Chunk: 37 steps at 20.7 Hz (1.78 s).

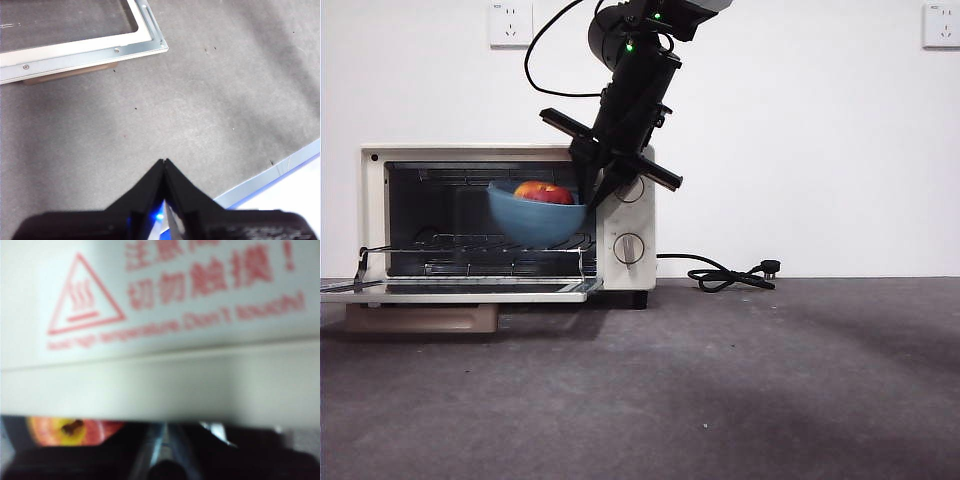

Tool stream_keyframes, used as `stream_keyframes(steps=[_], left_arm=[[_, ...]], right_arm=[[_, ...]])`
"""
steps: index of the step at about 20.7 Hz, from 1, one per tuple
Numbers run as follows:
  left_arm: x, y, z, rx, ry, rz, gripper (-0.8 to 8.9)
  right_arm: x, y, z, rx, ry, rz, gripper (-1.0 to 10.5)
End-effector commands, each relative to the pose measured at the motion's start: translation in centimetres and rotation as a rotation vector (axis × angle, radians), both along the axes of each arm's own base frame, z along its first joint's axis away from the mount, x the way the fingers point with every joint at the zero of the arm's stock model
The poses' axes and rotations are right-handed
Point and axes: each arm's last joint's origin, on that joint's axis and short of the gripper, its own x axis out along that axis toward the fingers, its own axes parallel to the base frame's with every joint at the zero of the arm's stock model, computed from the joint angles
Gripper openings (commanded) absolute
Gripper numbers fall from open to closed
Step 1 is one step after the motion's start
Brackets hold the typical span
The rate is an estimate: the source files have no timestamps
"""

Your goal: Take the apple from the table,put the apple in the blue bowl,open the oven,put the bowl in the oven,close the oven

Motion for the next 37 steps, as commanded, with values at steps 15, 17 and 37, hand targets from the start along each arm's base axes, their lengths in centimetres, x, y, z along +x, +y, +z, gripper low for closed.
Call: stream_keyframes(steps=[15, 17, 37], left_arm=[[-0.1, 0.0, -0.1, -0.002, -0.001, -0.002, -0.05], [0.0, 0.0, -0.1, 0.026, -0.009, 0.011, -0.05], [4.9, 0.5, -1.7, 0.172, 0.009, 0.091, -0.07]], right_arm=[[0.0, 0.4, -0.2, -0.026, -0.024, 0.017, 2.5], [-0.2, 0.2, 0.2, -0.038, -0.039, 0.026, 2.5], [-8.0, -3.2, 12.6, -0.418, -0.355, 0.240, 2.5]])
